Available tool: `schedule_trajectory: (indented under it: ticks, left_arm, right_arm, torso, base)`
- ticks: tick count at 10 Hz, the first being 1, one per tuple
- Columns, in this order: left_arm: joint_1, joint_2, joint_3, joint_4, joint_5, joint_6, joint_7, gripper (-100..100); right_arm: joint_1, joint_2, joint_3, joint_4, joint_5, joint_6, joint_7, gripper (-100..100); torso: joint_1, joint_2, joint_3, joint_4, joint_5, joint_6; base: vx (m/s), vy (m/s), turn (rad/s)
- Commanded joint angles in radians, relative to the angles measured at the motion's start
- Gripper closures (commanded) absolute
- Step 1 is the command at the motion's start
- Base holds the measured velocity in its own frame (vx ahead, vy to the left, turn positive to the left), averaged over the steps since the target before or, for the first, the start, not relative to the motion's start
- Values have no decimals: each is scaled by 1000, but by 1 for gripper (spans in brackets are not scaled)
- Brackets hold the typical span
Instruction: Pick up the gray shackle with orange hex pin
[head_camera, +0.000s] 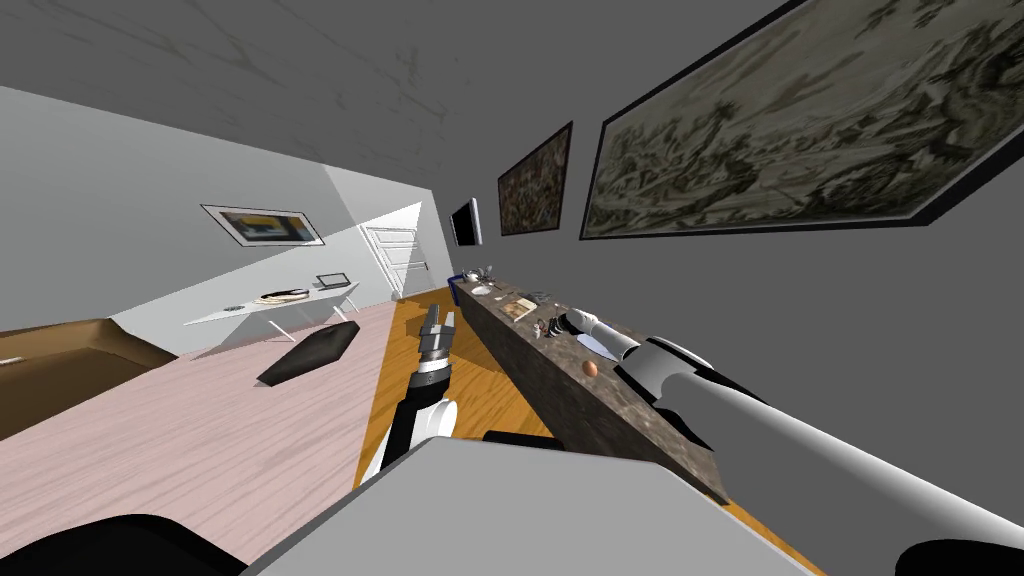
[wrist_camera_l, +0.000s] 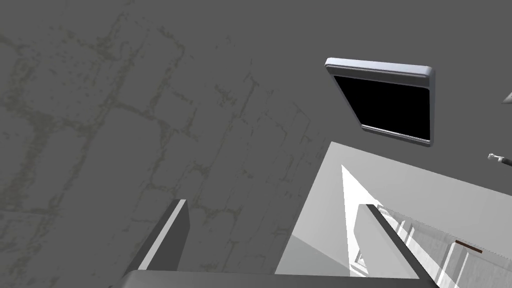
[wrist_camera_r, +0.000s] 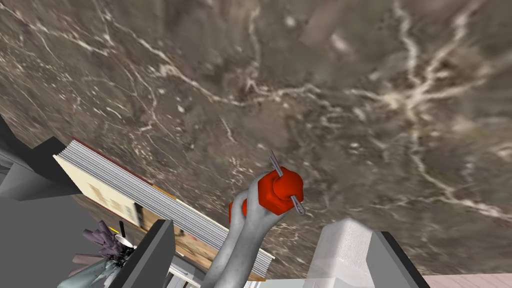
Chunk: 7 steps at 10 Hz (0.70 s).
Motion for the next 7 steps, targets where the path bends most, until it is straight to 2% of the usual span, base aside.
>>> schedule_trajectory:
  ticks: [1, 2, 3, 4, 5, 7]
  left_arm:
    - [0, 0, 0, 0, 0, 0, 0, 0]
    - [0, 0, 0, 0, 0, 0, 0, 0]
    - [0, 0, 0, 0, 0, 0, 0, 0]
    - [0, 0, 0, 0, 0, 0, 0, 0]
    - [0, 0, 0, 0, 0, 0, 0, 0]
    - [0, 0, 0, 0, 0, 0, 0, 0]
  right_arm:
    - [45, -50, -36, 6, -32, 1, 25, -100]
    - [45, -51, -36, 6, -32, 1, 25, -100]
    - [45, -51, -36, 6, -32, 1, 25, -100]
    - [90, -99, -72, 12, -64, 3, 51, -100]
    - [90, -101, -72, 29, -64, 3, 51, -100]
    - [90, -101, -72, 12, -64, 3, 51, -100]
  torso:
    - [0, 0, 0, 0, 0, 0]
    - [1, 2, 1, 0, 0, -1]
    - [2, 2, 1, 0, 1, 0]
    - [2, 1, 1, 0, 1, 0]
    - [3, 1, 1, 0, 1, -1]
    - [2, 1, 1, 0, 1, 0]
  base:
    - [-40, 17, 379]
    - [-49, 21, 266]
    - [-19, 14, -10]
    - [-35, 39, 289]
    - [-36, 30, 257]
    - [-9, 4, 1]
